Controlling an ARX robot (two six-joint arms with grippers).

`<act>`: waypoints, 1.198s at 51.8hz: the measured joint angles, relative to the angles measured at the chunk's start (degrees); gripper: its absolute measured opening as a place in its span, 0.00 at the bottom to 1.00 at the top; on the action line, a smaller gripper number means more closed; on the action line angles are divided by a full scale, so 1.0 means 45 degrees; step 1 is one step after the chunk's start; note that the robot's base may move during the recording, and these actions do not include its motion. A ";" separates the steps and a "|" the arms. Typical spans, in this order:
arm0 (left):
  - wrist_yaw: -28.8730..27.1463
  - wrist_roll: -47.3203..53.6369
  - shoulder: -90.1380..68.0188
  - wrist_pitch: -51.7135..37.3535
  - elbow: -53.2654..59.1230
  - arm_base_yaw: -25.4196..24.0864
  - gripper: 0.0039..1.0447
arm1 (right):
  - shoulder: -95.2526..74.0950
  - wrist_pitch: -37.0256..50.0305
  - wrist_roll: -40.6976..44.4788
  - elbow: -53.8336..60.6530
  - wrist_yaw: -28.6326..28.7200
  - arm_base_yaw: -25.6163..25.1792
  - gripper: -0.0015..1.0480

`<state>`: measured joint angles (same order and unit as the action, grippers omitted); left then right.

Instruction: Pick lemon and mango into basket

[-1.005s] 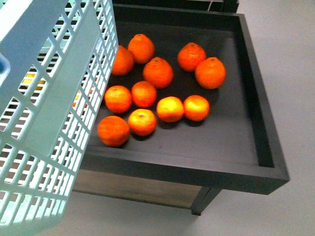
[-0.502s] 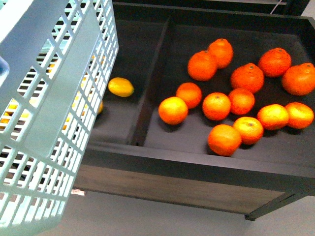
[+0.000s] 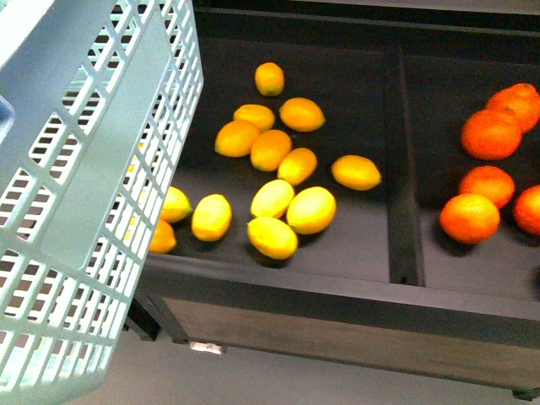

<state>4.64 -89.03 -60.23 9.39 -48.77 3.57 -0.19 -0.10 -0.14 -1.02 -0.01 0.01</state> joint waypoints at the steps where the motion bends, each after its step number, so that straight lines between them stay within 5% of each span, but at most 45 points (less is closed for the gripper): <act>1: 0.0000 -0.0005 0.0000 0.0005 0.0000 0.0000 0.27 | 0.0005 -0.0005 -0.0005 0.0000 0.0000 0.0000 0.92; 62: -0.0010 0.0000 -0.0024 0.0000 -0.0005 -0.0010 0.27 | -0.0005 0.0010 0.0000 0.0000 -0.0019 0.0000 0.92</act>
<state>4.60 -89.03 -60.34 9.39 -48.80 3.53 -0.21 -0.05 -0.14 -1.02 -0.10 0.01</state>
